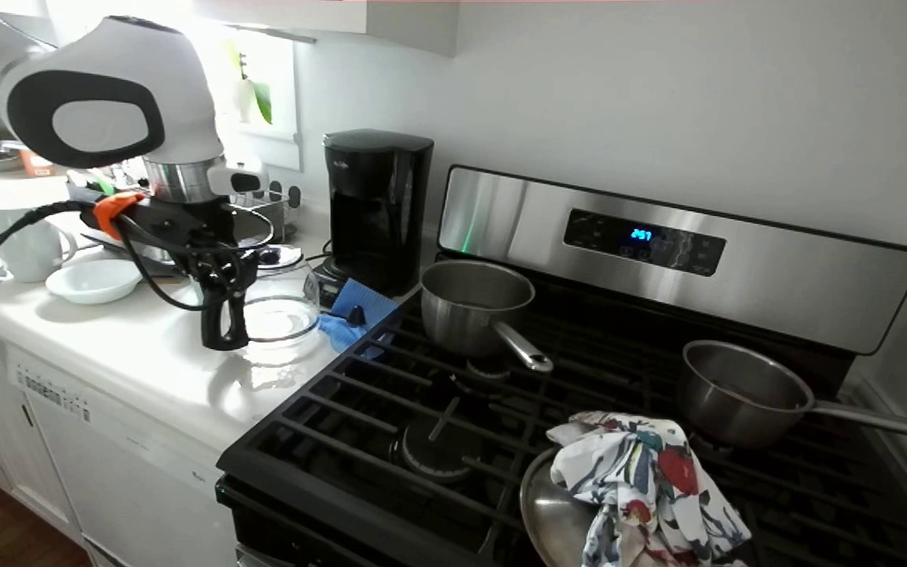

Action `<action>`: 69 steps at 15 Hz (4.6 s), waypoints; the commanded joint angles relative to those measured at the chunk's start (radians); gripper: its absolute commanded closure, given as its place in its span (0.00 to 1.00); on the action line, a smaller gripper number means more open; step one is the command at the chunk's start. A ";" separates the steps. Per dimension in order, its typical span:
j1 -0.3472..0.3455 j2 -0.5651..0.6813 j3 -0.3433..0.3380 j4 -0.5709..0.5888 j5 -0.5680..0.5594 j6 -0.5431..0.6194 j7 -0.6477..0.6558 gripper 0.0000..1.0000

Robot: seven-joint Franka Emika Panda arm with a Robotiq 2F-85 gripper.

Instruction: Put the kettle on the container

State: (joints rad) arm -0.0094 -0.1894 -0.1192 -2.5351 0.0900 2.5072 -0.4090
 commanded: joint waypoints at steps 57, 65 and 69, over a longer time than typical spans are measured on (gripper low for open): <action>0.002 0.011 -0.039 0.012 0.027 0.124 -0.110 0.00; 0.020 0.036 -0.043 0.064 0.040 0.060 -0.354 0.57; 0.011 0.037 -0.038 0.074 0.031 0.044 -0.404 0.84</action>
State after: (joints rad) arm -0.0038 -0.1622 -0.1492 -2.4849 0.0979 2.5802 -0.7548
